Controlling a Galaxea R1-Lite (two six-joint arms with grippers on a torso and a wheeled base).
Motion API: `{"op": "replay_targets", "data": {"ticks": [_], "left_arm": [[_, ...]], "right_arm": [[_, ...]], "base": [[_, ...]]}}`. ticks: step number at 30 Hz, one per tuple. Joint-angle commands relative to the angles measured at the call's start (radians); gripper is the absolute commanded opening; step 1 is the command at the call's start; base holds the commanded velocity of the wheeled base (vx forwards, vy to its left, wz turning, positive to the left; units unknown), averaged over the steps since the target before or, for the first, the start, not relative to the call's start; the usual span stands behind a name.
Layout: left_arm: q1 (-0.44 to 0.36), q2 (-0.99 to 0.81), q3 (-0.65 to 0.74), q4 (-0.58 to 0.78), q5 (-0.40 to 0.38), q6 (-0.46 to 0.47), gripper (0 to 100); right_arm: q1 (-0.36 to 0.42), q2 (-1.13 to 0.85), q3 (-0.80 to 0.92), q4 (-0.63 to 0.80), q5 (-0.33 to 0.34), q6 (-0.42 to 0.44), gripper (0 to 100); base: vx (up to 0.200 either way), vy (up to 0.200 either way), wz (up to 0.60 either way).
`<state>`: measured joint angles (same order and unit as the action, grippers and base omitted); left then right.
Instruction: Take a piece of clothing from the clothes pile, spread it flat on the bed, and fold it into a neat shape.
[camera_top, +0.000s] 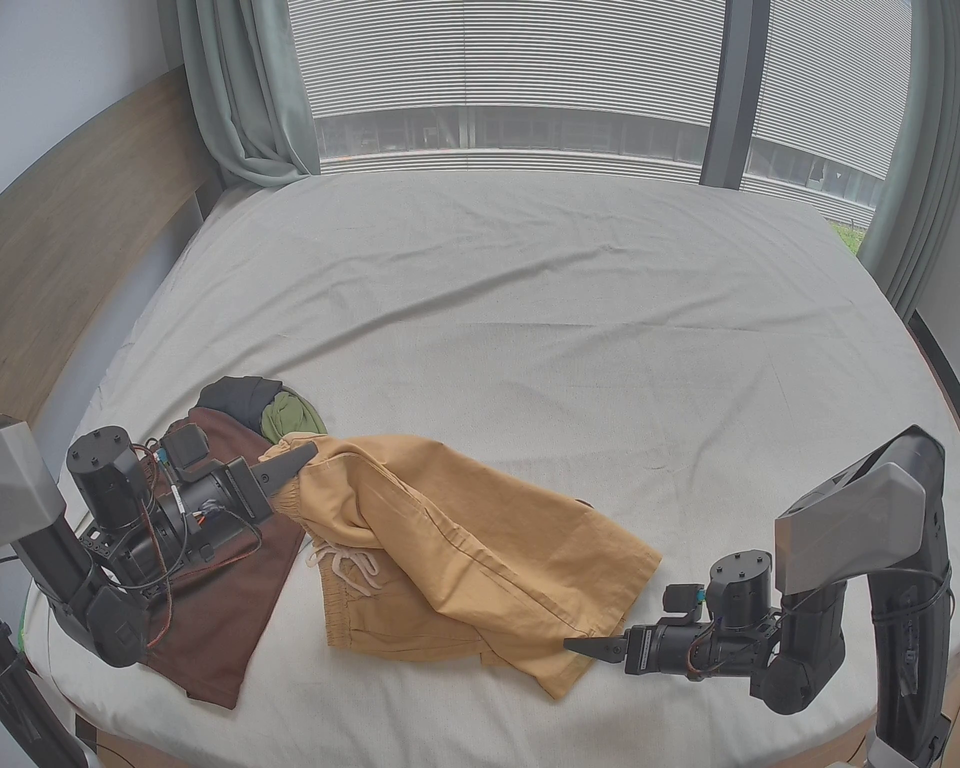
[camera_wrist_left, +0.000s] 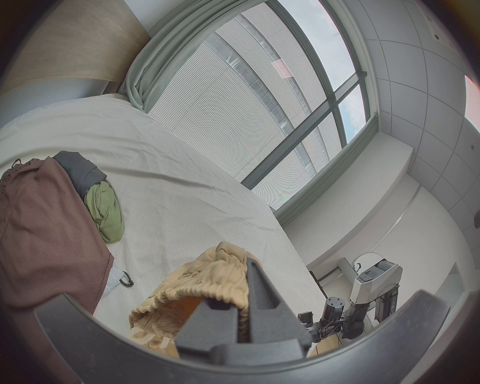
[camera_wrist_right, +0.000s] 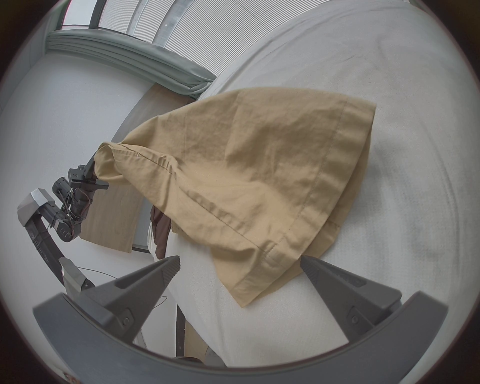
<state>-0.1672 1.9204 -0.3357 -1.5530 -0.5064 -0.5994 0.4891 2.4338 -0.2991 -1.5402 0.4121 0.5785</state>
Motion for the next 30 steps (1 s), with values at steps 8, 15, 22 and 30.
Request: {"op": "replay_targets", "data": {"ticks": [8, 15, 22, 30], "left_arm": [[-0.002, -0.001, -0.005, -0.001, 0.0, 0.0, 0], [0.0, -0.001, -0.005, -0.001, 0.0, 0.0, 0], [-0.002, 0.0, -0.006, -0.001, 0.0, 0.0, 0], [-0.002, -0.001, -0.008, -0.001, 0.0, 0.0, 0]], "right_arm": [[0.069, 0.031, -0.046, 0.0, -0.055, 0.007, 100], [0.105, 0.013, -0.067, -0.003, -0.052, 0.083, 100], [0.091, -0.024, -0.081, -0.006, -0.052, 0.084, 100], [0.092, -0.033, -0.109, -0.005, -0.075, 0.086, 100]], "base": [[0.0, 0.0, 0.0], [0.0, 0.0, 0.0], [0.0, 0.0, 0.0], [0.0, 0.0, 0.0]]}}
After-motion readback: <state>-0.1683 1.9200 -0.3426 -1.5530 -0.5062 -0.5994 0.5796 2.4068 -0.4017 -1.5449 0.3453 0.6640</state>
